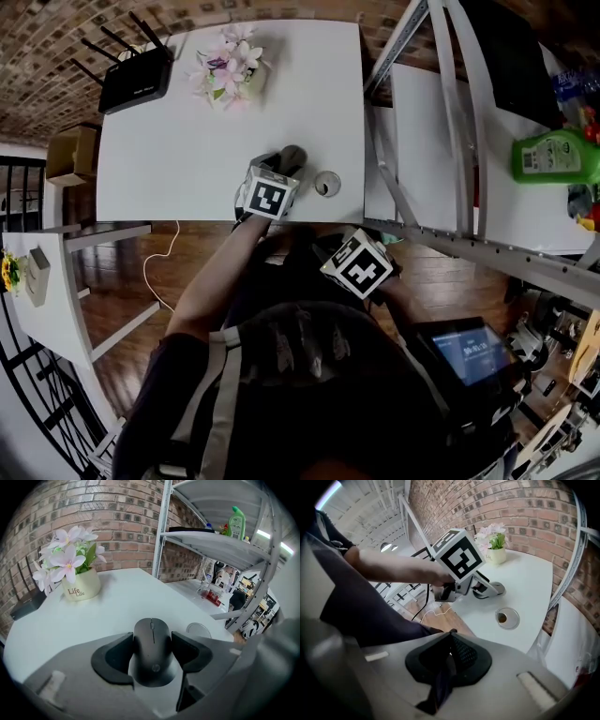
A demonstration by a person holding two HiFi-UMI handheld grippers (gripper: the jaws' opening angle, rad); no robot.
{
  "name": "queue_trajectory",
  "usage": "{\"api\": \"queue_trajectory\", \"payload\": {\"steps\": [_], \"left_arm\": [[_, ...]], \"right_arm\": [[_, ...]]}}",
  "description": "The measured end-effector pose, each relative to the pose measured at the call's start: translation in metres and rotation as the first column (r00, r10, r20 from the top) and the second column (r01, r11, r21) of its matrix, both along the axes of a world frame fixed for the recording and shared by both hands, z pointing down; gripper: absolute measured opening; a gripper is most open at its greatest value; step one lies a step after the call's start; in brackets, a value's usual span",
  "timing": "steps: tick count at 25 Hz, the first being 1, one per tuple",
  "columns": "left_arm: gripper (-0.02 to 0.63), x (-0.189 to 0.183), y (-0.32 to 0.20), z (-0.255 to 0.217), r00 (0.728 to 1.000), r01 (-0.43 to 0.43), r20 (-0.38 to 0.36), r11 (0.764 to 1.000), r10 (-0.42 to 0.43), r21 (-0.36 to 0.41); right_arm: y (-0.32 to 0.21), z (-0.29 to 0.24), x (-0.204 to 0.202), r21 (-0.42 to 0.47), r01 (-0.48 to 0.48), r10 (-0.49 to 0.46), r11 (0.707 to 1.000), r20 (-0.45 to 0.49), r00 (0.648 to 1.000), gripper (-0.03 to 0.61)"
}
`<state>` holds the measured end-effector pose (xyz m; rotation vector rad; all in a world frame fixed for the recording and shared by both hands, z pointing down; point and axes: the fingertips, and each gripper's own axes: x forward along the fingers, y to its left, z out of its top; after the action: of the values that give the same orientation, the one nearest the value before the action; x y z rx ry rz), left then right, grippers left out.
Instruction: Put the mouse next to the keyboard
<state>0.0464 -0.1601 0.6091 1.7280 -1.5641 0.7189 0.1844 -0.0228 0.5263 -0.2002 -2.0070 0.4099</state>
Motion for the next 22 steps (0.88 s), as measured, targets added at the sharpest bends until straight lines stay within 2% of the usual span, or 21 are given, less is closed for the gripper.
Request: {"api": "queue_trajectory", "payload": {"steps": [5, 11, 22], "left_arm": [[0.265, -0.013, 0.006, -0.006, 1.000, 0.004, 0.011, 1.000, -0.005, 0.013], [0.267, -0.039, 0.017, -0.009, 0.999, 0.022, 0.034, 1.000, -0.023, 0.010], [0.267, -0.063, 0.033, -0.009, 1.000, 0.008, 0.009, 1.000, -0.009, 0.013]], "right_arm": [[0.001, -0.008, -0.010, 0.024, -0.027, 0.027, 0.999, 0.012, 1.000, 0.006], [0.011, -0.012, -0.031, 0.049, 0.001, -0.002, 0.999, 0.020, 1.000, 0.006], [0.026, -0.018, -0.061, 0.058, -0.005, 0.004, 0.998, 0.025, 1.000, 0.006]]}}
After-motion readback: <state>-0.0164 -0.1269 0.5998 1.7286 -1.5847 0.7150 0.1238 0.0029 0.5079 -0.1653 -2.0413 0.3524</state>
